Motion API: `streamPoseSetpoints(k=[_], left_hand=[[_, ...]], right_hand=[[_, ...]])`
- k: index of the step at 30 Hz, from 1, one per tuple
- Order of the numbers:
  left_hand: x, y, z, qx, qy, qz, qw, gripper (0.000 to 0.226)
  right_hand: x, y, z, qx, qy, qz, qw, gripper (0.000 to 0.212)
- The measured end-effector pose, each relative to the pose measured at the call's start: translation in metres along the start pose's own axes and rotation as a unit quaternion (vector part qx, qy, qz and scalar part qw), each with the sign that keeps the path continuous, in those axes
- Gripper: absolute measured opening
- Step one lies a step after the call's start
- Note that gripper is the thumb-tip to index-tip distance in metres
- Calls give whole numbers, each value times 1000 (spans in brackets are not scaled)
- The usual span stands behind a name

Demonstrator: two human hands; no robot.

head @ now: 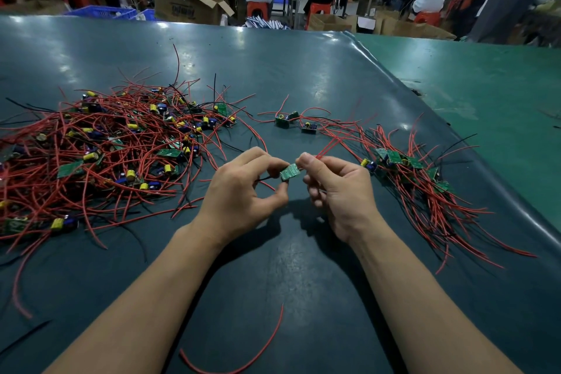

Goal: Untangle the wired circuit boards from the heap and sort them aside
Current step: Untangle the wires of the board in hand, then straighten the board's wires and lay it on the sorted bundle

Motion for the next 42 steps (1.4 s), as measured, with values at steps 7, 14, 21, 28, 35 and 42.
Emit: streamPoseSetpoints(k=[7, 14, 21, 28, 35, 42], left_hand=[[1, 1, -2, 2, -2, 6, 1000, 20], [20, -4, -9, 20, -16, 136, 990, 23], [7, -3, 2, -50, 33, 8, 998, 35], [23, -5, -8, -79, -109, 121, 983, 15], [41, -3, -38, 59, -221, 184, 956, 15], [50, 7, -64, 313, -395, 103, 858, 34]], right_hand=[[37, -14, -17, 47, -115, 189, 974, 16], [28, -14, -14, -40, -115, 67, 990, 46], [-13, 11, 3, -6, 77, -120, 990, 34], [3, 9, -19, 181, 124, 33, 975, 45], [32, 5, -34, 216, -70, 233, 946, 48], [56, -13, -8, -5, -258, 318, 912, 38]])
Point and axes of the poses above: each hand's wrist, its own y-axis away from the middle knuckle, its own x-axis out of the back of the hand, z = x × y, the point moved 4 cm from there along -y, towards the middle knuckle, and after that the axes turned 6 degrees about z, right-handed, at the moved point
